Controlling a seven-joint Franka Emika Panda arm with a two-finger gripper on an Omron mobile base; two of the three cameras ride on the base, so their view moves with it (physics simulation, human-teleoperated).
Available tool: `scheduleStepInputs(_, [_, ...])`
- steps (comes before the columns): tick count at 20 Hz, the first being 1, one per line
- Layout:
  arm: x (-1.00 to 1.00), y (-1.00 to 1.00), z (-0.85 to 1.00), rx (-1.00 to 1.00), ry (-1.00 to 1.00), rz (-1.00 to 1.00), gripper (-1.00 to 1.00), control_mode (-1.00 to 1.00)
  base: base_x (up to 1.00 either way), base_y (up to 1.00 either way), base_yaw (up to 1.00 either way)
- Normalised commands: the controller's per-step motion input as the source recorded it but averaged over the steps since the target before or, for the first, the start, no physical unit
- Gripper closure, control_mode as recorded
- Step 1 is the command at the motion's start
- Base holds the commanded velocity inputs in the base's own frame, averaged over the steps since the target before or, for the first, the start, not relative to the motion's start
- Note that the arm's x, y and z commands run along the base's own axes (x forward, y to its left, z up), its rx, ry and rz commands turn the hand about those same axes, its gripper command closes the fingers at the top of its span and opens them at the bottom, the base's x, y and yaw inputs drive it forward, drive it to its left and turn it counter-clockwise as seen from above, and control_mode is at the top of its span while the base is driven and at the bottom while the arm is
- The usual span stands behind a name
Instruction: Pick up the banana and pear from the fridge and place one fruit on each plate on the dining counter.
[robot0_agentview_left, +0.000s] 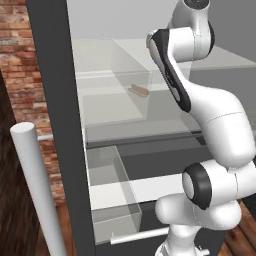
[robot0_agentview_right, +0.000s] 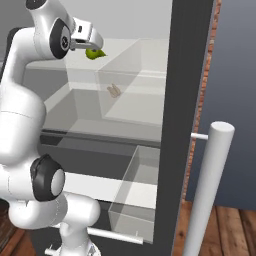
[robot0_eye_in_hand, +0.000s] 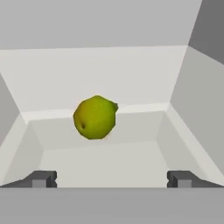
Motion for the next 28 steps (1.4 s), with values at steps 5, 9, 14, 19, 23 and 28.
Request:
scheduleStepInputs(5, [0.46, 0.07, -0.15, 0.01, 0.0, 0.0, -1.0, -1.0, 0.0, 0.0, 0.0])
scheduleStepInputs(9, [0.47, 0.01, -0.11, 0.0, 0.0, 0.0, -1.0, -1.0, 0.0, 0.0, 0.0])
scheduleStepInputs(14, [0.39, 0.01, -0.08, 0.01, 0.0, 0.0, -1.0, -1.0, 0.0, 0.0, 0.0])
scheduleStepInputs(19, [0.28, 0.05, -0.06, 0.01, -0.01, 0.0, -1.0, -1.0, 0.0, 0.0, 0.0])
scheduleStepInputs(23, [0.11, 0.06, -0.02, 0.01, -0.01, 0.0, -1.0, -1.0, 0.0, 0.0, 0.0])
scheduleStepInputs(28, [0.1, 0.02, -0.08, 0.0, 0.0, 0.0, -1.0, -1.0, 0.0, 0.0, 0.0])
